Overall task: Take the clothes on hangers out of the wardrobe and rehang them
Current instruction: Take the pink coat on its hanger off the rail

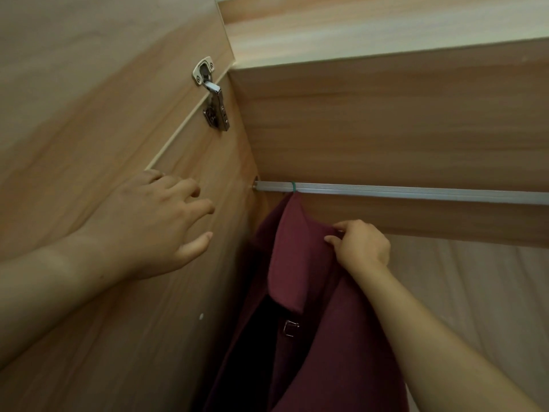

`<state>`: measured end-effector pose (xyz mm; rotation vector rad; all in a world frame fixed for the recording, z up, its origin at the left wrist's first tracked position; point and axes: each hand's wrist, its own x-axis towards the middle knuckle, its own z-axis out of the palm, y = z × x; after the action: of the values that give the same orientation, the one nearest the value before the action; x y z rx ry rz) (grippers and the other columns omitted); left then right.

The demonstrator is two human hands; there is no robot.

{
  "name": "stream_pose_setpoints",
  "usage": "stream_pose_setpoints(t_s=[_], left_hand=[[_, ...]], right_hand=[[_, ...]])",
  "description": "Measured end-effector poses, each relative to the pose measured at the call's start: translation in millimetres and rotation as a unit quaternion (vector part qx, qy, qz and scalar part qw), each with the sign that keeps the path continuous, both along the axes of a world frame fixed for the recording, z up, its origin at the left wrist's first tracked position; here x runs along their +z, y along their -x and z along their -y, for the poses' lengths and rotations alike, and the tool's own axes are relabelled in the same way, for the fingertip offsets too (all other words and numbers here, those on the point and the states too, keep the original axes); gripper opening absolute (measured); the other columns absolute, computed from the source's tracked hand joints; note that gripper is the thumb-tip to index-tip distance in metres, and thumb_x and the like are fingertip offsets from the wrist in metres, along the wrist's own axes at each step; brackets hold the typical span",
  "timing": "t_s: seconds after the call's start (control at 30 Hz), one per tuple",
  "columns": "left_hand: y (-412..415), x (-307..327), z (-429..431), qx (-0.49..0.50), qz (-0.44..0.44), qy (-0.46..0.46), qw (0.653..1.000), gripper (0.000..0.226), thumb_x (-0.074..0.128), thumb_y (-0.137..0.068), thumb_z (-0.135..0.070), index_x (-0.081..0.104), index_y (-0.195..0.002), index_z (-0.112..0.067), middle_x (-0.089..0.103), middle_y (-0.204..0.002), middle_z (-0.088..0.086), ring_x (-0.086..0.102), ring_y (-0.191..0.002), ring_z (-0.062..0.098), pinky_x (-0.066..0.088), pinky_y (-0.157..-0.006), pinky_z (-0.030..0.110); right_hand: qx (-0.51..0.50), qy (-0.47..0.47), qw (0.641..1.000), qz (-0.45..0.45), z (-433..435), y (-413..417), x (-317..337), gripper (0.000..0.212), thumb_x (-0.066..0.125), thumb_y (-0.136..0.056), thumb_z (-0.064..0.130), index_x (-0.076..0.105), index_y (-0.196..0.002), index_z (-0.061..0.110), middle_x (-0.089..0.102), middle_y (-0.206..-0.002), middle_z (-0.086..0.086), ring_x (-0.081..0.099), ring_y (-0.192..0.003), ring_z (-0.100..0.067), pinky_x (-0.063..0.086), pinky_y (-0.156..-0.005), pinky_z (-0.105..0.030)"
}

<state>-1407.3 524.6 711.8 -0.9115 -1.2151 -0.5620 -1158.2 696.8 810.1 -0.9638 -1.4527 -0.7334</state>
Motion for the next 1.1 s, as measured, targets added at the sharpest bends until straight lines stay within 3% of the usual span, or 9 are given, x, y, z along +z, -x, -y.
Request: stream_pose_setpoints(t_s=[0.27,0.43,0.7,1.0,1.1], left_hand=[[1,1,-2,-0.009,-0.004,-0.011,1.000,0.052,0.033,-0.082,-0.057,0.070,-0.097,-0.023,0.066,-0.092,0.006,0.066,-0.080,0.027,0.047,-0.074,0.043],[1,1,-2,-0.012,-0.004,-0.013,1.000,0.051,0.033,-0.081,-0.057,0.070,-0.096,-0.024,0.066,-0.092,0.006,0.066,-0.079,0.027,0.046,-0.075,0.041],[1,2,-2,-0.016,0.002,-0.015,1.000,0.051,0.033,-0.081,-0.057,0.070,-0.095,-0.025,0.065,-0.090,0.003,0.065,-0.078,0.024,0.048,-0.072,0.041],[4,5,-7,0.017,0.008,-0.012,1.000,0.052,0.033,-0.081,-0.058,0.071,-0.093,-0.025,0.067,-0.090,0.005,0.066,-0.078,0.025,0.046,-0.074,0.042],[6,5,-7,0.020,0.007,-0.017,1.000,0.052,0.033,-0.081,-0.059,0.070,-0.094,-0.025,0.066,-0.090,0.005,0.066,-0.079,0.025,0.046,-0.073,0.042]], right_hand=[[-0.014,0.011,0.999,0.030,0,-15,16,0.028,0.064,-0.083,0.041,0.064,-0.110,0.034,0.066,-0.111,0.008,0.058,-0.110,-0.017,0.042,-0.078,-0.026],[-0.121,-0.030,0.987,0.100,8,18,15,0.021,0.054,-0.090,0.021,0.063,-0.108,0.015,0.064,-0.111,-0.008,0.061,-0.104,-0.028,0.047,-0.078,-0.032],[-0.036,-0.011,0.999,-0.011,-2,-6,29,0.018,0.056,-0.088,0.023,0.067,-0.101,0.029,0.066,-0.107,-0.003,0.061,-0.102,-0.025,0.042,-0.073,-0.027],[-0.058,-0.077,0.995,-0.007,4,-32,62,0.022,0.055,-0.089,0.022,0.065,-0.107,0.029,0.065,-0.111,-0.002,0.059,-0.104,-0.026,0.036,-0.070,-0.029],[-0.061,-0.105,0.993,-0.002,13,-42,64,0.024,0.054,-0.091,0.026,0.064,-0.112,0.031,0.065,-0.113,-0.004,0.058,-0.104,-0.028,0.041,-0.072,-0.031]])
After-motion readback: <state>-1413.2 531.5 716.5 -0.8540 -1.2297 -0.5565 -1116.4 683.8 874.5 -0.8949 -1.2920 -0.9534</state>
